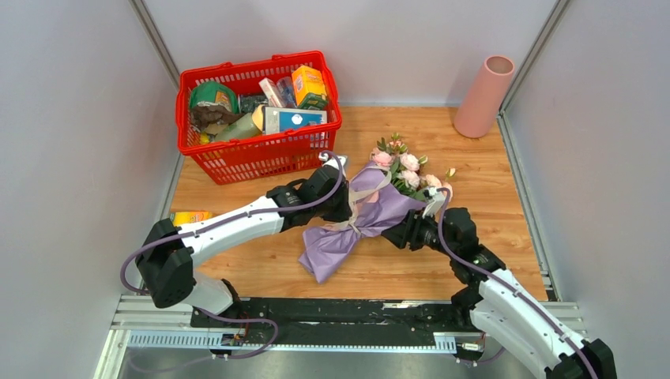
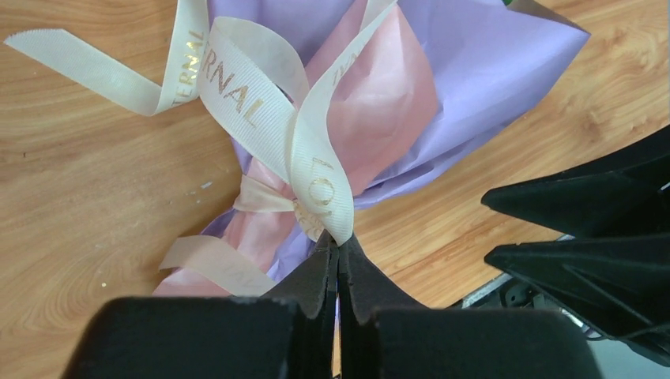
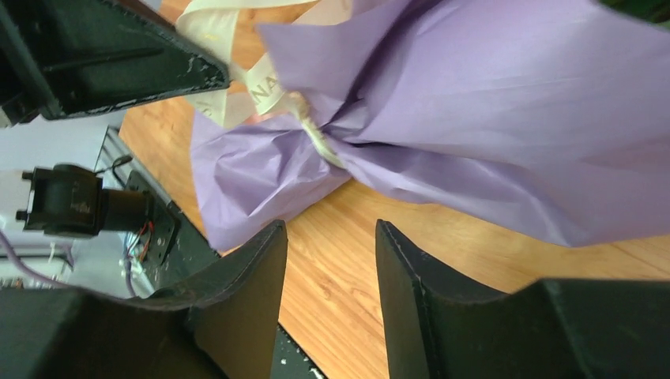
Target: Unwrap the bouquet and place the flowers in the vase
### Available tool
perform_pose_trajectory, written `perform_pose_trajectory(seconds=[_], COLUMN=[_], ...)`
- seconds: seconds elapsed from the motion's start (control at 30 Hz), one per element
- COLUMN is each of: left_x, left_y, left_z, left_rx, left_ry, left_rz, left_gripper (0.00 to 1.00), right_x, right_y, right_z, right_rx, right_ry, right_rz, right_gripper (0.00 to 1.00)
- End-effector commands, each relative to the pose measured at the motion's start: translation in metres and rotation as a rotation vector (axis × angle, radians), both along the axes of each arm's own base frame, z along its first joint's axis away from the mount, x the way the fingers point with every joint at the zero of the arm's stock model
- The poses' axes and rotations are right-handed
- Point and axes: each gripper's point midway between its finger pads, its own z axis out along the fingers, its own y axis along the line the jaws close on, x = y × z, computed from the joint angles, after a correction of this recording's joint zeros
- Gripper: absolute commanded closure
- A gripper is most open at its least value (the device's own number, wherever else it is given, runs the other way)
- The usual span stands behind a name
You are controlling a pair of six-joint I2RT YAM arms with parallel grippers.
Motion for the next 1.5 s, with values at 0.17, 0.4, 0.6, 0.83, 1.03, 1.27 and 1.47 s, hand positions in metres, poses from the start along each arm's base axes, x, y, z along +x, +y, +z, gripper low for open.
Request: perform_pose_trajectory(seconds=[0.17, 0.4, 0.6, 0.83, 1.03, 1.27, 1.47], left_x=[-0.003, 0.006, 0.015, 0.023, 0.048, 0.034, -0.015], left_y=[0.013, 0.032, 0.043, 0.069, 0.091, 0.119, 0.123], left_z=[0.024, 0.033, 0.032, 0.025, 0.043, 0.054, -0.005], left_rx=[-0.033, 0.072, 0.132, 0.241, 0.289, 0.240, 0.157], left_ry=[0.043, -0.029, -0.027, -0.025, -0.078, -0.091, 0.046], left_rz=[0.004, -0.007, 0.014, 0.091, 0.181, 0.283, 0.208], left_gripper=[1.00, 0.94, 0.92, 0.94, 0.54, 0.43, 0.41], right_x=[0.002, 0.010, 0.013, 0.029, 0.025, 0.031, 0.041], right_y=[0.051, 0.071, 0.085, 0.083, 0.100, 0.117, 0.122], right_z=[0.047, 0.047, 0.039, 0.032, 0.031, 0.019, 0.010], right_rx=[0.038, 0.043, 0.045, 0.010, 0.032, -0.037, -0.101], right_ry=[-0.203, -0.277, -0.304, -0.291, -0.282, -0.253, -0.253], right_rz=[0.146, 0.187, 0.237, 0.144, 0.198, 0.201, 0.194], right_gripper=[0.51, 0.55, 0.56, 0.58, 0.58, 0.59, 0.59])
